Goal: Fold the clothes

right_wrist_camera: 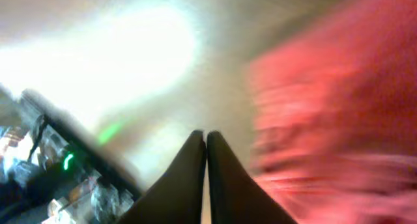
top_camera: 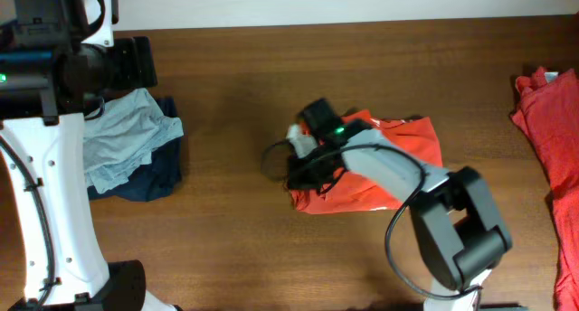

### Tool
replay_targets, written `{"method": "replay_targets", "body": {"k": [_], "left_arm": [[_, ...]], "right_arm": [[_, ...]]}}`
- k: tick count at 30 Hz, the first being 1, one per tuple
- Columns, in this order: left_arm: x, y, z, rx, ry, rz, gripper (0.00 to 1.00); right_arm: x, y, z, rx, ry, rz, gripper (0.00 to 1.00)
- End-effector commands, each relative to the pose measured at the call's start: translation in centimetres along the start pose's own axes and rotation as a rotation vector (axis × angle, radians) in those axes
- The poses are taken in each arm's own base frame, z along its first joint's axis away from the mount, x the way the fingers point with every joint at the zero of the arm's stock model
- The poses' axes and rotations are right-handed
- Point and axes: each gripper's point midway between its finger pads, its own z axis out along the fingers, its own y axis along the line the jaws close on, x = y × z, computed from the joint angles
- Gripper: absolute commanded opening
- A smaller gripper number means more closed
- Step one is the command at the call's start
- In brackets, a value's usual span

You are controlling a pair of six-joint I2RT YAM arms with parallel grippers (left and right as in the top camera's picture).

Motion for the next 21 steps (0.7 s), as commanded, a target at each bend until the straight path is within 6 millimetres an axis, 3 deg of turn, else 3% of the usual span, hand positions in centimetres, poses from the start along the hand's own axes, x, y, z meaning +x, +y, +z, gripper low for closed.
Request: {"method": "replay_targets", "body": {"k": [1,4,8,10,12,13,15,18,21], "left_arm": [[-0.2,-0.2,-1.5,0.020,-0.031,0.018,0.84],[0.4,-0.8,-1.5,0.054,-0.006,0.033,0.84],[1.1,-3.8,-1.4,0.218,0.017,0.120,0.83],[1.8,-6.3,-1.1,0.324,0.035,0.205,0.83],[2.6,-8.1,-0.3,0.366,0.065,0.261,0.83],[3.0,-9.0,0.3,0.380,0.084,0.281,0.83],[3.8,-11.0,1.8,0.413,0.115,0.328,0.83],[5.2,-14.2,4.6,0.456,0.166,0.392,0.83],[7.7,-17.5,8.0,0.501,0.255,0.445,0.83]], "right_arm": [[0.4,6.2,-2.0,-0.139,-0.001,-0.193,0.06],[-1.0,4.9,-5.9,0.030,-0.093,-0.160,0.04],[-1.4,-0.4,-13.0,0.291,-0.190,0.064,0.06],[-0.6,-3.0,-16.5,0.350,-0.215,0.157,0.24],[0.5,-5.1,-18.5,0.365,-0.210,0.247,0.35],[1.2,-6.3,-19.3,0.377,-0.194,0.292,0.46],[2.6,-8.4,-19.9,0.398,-0.150,0.372,0.52],[4.4,-10.6,-19.2,0.407,-0.087,0.457,0.53],[5.8,-13.1,-17.4,0.417,-0.049,0.516,0.53]]}}
